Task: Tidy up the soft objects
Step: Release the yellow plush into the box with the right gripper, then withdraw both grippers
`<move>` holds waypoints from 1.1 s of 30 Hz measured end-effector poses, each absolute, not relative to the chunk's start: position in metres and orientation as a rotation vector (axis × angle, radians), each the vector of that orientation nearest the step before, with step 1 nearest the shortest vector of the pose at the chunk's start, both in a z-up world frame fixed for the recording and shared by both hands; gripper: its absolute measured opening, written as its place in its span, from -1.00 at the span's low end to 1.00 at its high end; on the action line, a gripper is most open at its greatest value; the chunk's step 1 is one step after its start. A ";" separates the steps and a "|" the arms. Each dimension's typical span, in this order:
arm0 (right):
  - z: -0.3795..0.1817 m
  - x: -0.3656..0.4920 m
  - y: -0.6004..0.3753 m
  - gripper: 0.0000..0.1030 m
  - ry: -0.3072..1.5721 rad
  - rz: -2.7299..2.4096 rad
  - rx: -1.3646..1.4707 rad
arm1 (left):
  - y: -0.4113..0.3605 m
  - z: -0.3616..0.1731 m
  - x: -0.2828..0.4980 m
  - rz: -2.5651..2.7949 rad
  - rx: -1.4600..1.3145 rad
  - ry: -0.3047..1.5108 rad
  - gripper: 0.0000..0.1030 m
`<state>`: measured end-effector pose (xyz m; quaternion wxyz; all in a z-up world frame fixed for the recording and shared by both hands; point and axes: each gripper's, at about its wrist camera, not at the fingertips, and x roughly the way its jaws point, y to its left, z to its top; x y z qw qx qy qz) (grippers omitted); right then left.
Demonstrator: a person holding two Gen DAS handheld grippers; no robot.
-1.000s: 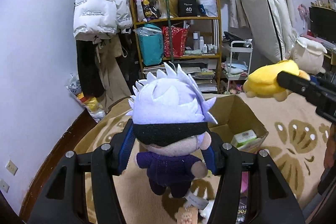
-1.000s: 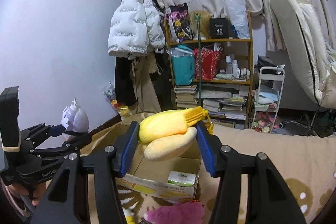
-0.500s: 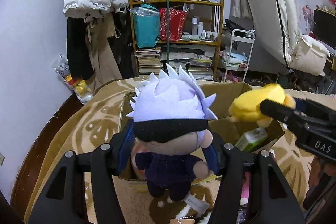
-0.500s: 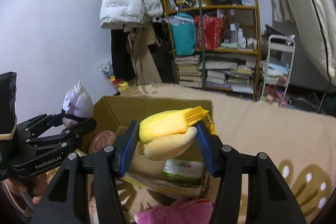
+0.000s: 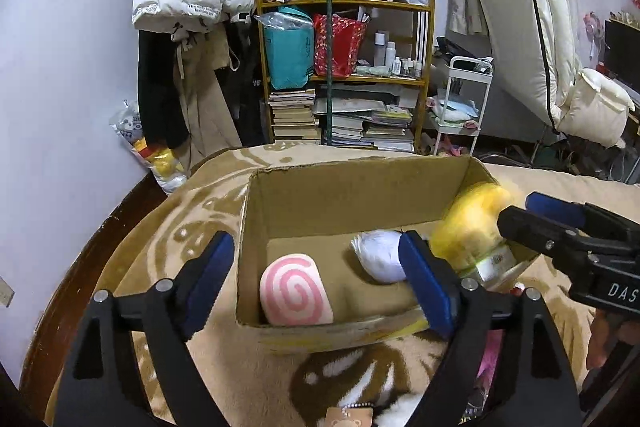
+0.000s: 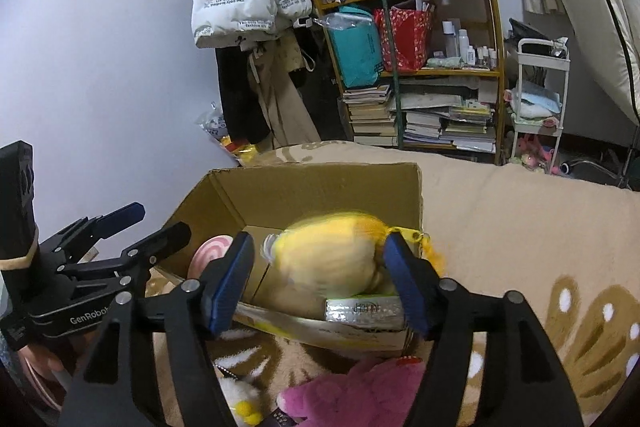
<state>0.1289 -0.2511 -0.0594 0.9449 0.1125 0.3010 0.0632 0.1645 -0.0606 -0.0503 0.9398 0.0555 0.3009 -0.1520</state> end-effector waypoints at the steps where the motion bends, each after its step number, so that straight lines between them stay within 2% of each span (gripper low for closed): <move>1: -0.058 0.127 -0.251 0.50 0.611 0.128 0.229 | -0.059 -0.049 0.162 -0.315 0.100 0.624 0.79; 2: -0.056 0.124 -0.250 0.50 0.607 0.130 0.231 | -0.056 -0.049 0.160 -0.329 0.081 0.636 0.87; 4: -0.052 0.119 -0.250 0.54 0.605 0.126 0.234 | -0.052 -0.047 0.154 -0.330 0.066 0.643 0.87; 7: -0.047 0.110 -0.253 0.74 0.592 0.113 0.246 | -0.049 -0.044 0.145 -0.305 0.088 0.644 0.88; 10: -0.042 0.097 -0.257 0.78 0.582 0.102 0.265 | -0.046 -0.041 0.134 -0.297 0.089 0.648 0.88; 14: -0.035 0.082 -0.262 0.93 0.566 0.076 0.282 | -0.043 -0.036 0.116 -0.289 0.093 0.646 0.90; 27: -0.018 0.033 -0.258 1.00 0.534 0.043 0.268 | -0.036 -0.032 0.066 -0.306 0.087 0.693 0.91; 33: -0.032 0.020 -0.258 1.00 0.572 0.010 0.253 | -0.037 -0.042 0.064 -0.318 0.108 0.742 0.91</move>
